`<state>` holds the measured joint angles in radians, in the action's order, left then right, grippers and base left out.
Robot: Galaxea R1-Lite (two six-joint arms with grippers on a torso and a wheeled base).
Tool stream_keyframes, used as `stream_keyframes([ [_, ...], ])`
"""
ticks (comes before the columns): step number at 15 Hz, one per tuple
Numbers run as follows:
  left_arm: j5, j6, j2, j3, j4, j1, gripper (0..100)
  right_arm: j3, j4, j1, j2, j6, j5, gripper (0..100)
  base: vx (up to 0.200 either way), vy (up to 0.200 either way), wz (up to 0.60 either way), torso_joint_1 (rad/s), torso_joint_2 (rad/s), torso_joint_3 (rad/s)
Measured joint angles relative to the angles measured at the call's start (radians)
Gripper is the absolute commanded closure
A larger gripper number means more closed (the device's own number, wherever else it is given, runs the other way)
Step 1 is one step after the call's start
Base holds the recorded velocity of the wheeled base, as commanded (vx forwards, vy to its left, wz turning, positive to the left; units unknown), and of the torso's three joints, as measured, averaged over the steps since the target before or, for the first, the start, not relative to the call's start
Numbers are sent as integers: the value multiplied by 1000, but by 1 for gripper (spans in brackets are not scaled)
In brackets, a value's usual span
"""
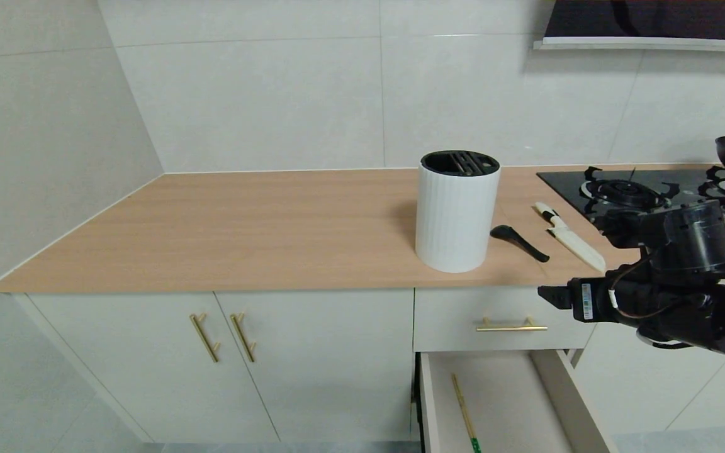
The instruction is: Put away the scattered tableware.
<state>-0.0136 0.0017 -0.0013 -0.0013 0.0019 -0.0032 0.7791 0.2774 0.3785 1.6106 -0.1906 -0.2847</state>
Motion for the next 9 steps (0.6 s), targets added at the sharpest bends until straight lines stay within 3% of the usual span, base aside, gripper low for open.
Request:
stream_keyframes([
  [3,0,0,0,0,0,0,0,2,-14,-37,-14,56,25,0,0,0,0,9,-17,-11],
  [9,0,0,0,0,0,0,0,191,-170,-172,1,130,261,0,0,0,0,0,0,0],
])
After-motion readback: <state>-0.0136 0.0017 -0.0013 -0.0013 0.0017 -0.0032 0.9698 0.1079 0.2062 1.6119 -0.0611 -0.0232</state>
